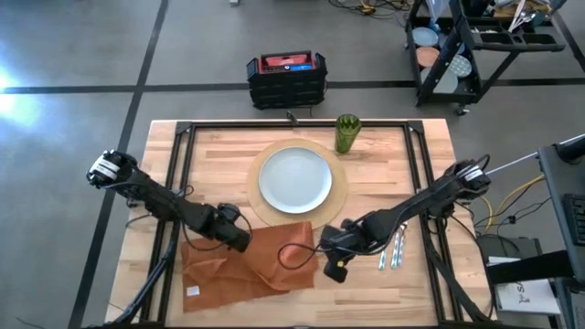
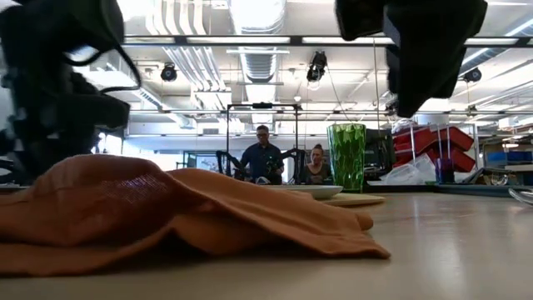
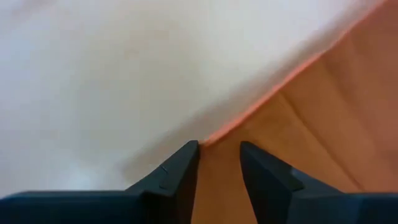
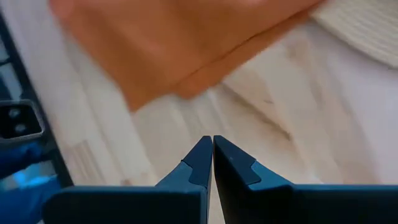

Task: Set table place
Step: Fold the orange table napkin

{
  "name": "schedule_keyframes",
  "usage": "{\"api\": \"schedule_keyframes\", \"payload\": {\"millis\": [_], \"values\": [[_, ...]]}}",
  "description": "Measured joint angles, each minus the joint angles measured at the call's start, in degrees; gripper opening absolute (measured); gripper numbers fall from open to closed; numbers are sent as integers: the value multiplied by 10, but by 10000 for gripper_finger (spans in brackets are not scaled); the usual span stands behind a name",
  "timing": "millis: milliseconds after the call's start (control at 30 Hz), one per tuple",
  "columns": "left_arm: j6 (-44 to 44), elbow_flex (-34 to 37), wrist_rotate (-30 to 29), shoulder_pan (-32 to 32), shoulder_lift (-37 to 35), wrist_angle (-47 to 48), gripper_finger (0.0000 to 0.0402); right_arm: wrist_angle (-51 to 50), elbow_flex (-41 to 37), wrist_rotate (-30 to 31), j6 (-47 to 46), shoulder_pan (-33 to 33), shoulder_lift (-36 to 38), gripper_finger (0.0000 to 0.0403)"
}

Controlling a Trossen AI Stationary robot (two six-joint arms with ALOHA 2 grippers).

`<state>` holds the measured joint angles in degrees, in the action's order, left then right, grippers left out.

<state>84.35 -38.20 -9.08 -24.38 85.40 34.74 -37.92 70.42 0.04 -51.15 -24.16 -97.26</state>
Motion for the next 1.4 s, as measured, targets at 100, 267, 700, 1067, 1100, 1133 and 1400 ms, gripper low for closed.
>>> {"api": "schedule_keyframes", "payload": {"millis": [100, 267, 700, 1067, 1100, 1133, 1400], "values": [[-32, -3, -16, 32, -19, -1, 101, 59, -1, -33, 23, 0, -25, 0], [-76, -36, -38, 56, -62, -11, 87, 104, 0, -67, 49, 2, -55, 0], [-133, -70, -9, 37, 6, -108, 61, 186, -2, -56, -21, -13, -101, 0], [-190, -66, 6, 42, 27, -114, 75, 185, -20, 91, -250, -65, -102, 114], [-197, -66, 6, 44, 27, -113, 75, 189, -26, 102, -275, -66, -102, 124], [-204, -66, 6, 47, 27, -114, 75, 197, -32, 111, -297, -67, -102, 132], [-246, -64, 6, 63, 26, -117, 66, 331, -94, 135, -393, -66, -102, 110]]}}
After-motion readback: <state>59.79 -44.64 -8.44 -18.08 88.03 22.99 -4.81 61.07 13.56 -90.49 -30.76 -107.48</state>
